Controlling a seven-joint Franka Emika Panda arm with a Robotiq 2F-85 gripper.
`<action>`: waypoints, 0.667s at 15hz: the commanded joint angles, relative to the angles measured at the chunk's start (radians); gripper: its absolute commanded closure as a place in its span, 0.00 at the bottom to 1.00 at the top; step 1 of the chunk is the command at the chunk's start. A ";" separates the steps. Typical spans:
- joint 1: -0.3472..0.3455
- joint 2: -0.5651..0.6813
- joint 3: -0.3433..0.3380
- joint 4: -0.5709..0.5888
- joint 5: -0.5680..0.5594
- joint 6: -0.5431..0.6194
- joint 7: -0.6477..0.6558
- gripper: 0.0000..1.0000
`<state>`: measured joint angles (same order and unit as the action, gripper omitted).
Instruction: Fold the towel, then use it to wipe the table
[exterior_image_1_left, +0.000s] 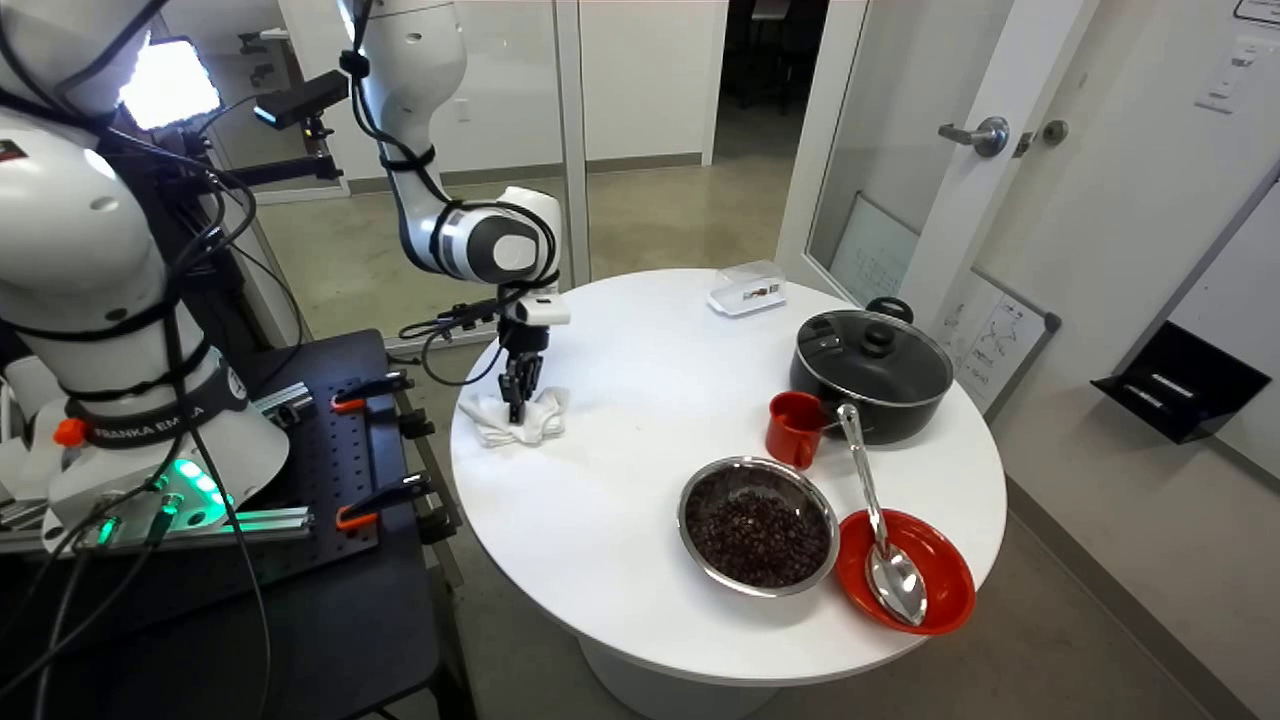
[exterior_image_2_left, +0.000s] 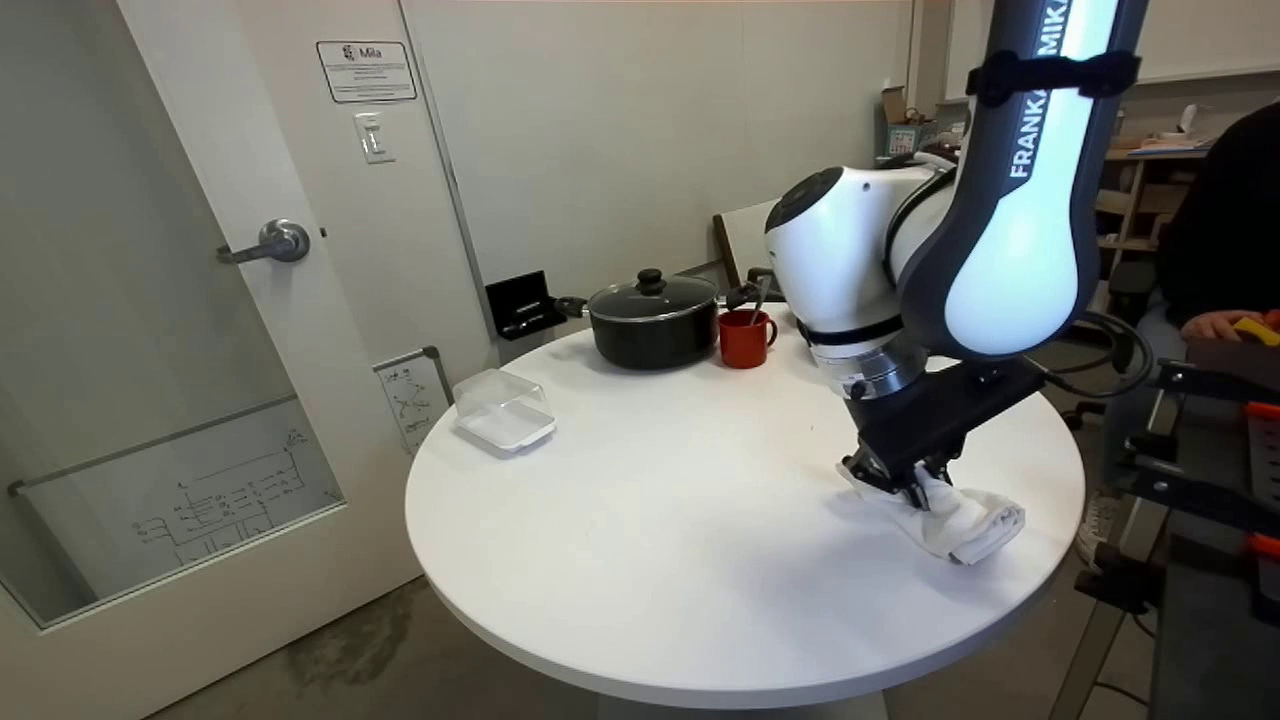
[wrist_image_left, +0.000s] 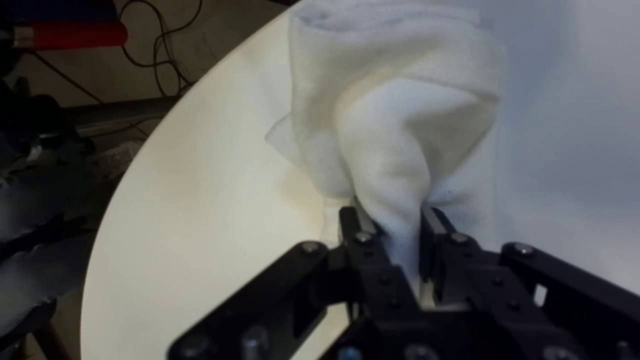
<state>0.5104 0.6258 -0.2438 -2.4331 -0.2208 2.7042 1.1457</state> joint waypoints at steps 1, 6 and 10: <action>0.009 0.032 -0.024 0.002 -0.007 0.149 0.072 0.95; 0.069 0.056 -0.068 0.055 0.031 0.263 0.107 0.95; 0.122 0.109 -0.102 0.138 0.077 0.293 0.111 0.95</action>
<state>0.5809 0.6721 -0.3110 -2.3666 -0.1881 2.9625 1.2395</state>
